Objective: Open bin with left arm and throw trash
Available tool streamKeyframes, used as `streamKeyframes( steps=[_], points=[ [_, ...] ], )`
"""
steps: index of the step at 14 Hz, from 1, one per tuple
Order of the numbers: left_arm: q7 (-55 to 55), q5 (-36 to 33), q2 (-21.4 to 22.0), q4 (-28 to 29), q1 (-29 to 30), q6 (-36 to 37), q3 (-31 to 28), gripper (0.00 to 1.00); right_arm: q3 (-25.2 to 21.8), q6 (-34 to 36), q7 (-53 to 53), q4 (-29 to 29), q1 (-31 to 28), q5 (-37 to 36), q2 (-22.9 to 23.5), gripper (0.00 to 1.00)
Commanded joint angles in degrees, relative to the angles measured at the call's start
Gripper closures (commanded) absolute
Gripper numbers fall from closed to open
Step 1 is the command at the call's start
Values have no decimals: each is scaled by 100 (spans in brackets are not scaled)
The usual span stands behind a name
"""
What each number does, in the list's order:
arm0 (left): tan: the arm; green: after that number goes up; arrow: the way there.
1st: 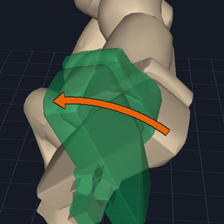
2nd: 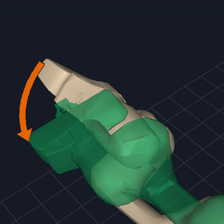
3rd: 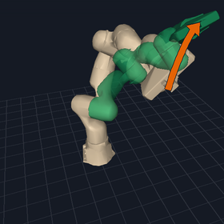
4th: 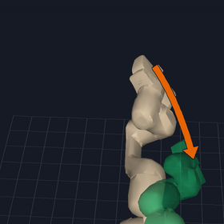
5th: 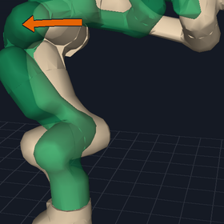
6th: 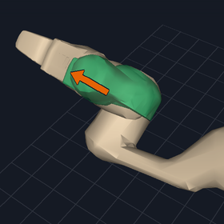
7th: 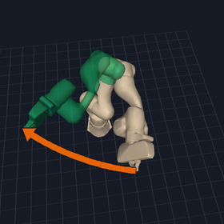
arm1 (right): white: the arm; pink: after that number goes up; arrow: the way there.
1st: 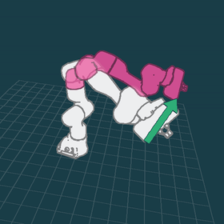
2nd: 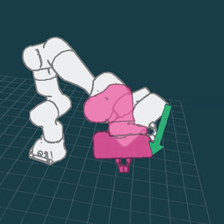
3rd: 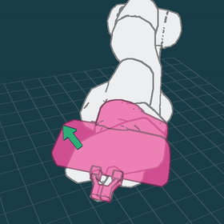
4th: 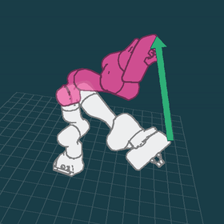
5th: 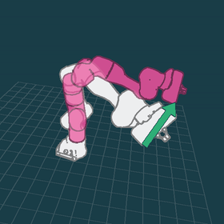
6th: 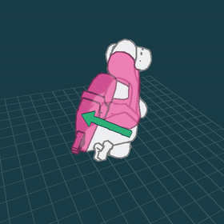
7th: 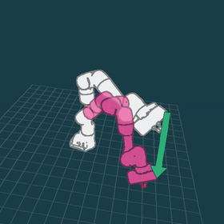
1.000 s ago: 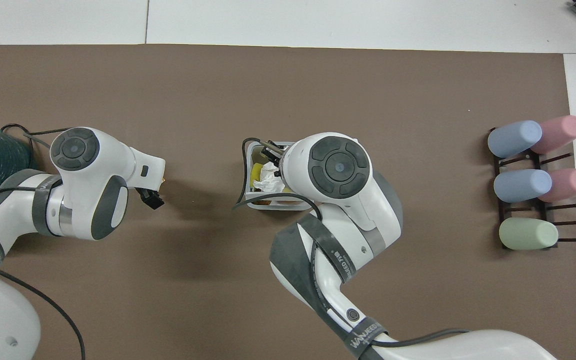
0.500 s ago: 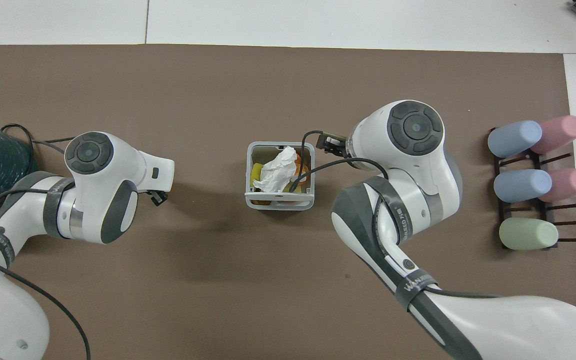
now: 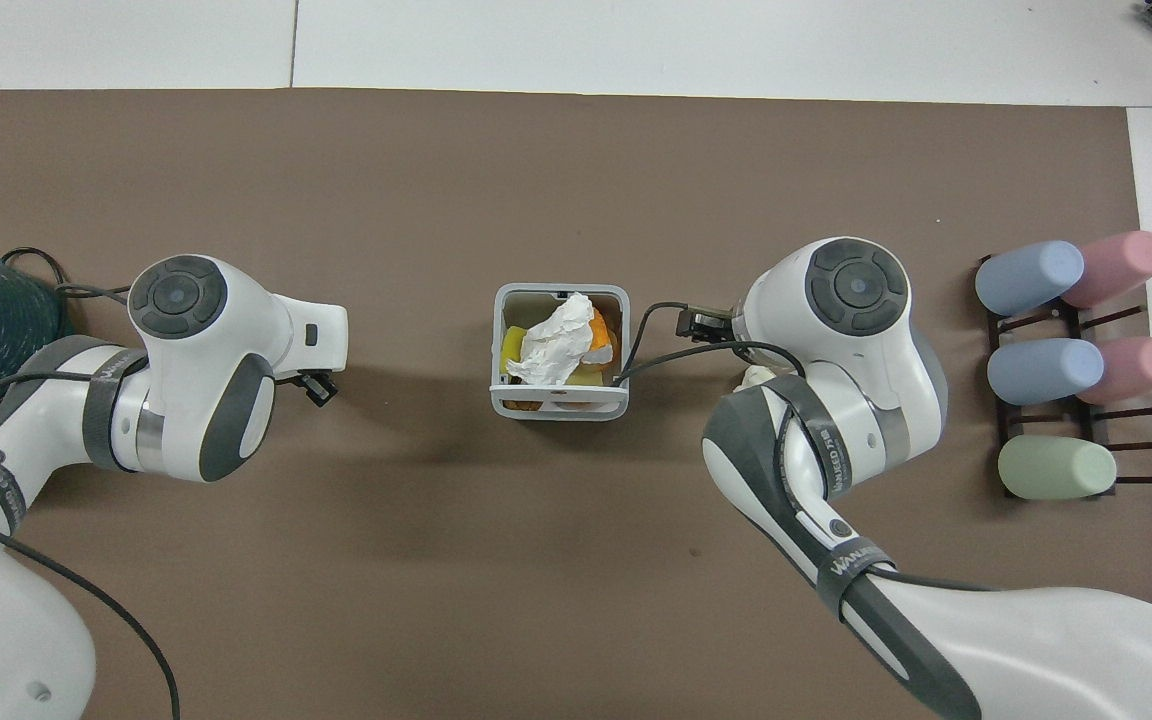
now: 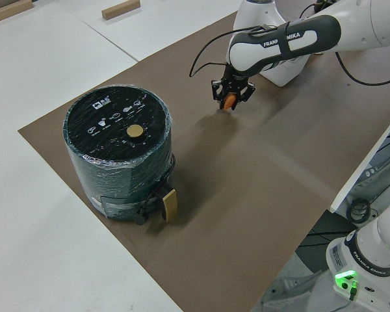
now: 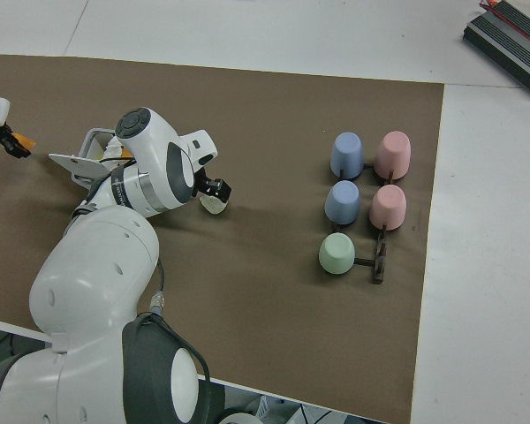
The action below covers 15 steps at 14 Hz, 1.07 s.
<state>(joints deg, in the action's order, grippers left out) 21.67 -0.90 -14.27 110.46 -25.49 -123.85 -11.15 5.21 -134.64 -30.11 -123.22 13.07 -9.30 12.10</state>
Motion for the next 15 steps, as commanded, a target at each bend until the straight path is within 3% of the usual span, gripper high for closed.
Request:
streamKeyframes(
  steps=[1, 3, 8, 15],
  points=[
    [-1205, 308, -225, -988, -359, 973, -27, 100, 59, -264, 102, -334, -94, -124, -235, 100],
    [-2074, 677, -296, -1420, -492, 1301, -1, 100, 59, -273, 41, -317, -94, -124, -217, 100],
    [-4115, 995, -305, -1492, -1264, 917, 8, 100, 59, -264, -74, 34, -112, -116, -138, 100],
    [-4812, 1461, -296, -1247, -1995, 178, 17, 100, 33, 324, -127, 807, -358, -45, -507, 100]
  ],
)
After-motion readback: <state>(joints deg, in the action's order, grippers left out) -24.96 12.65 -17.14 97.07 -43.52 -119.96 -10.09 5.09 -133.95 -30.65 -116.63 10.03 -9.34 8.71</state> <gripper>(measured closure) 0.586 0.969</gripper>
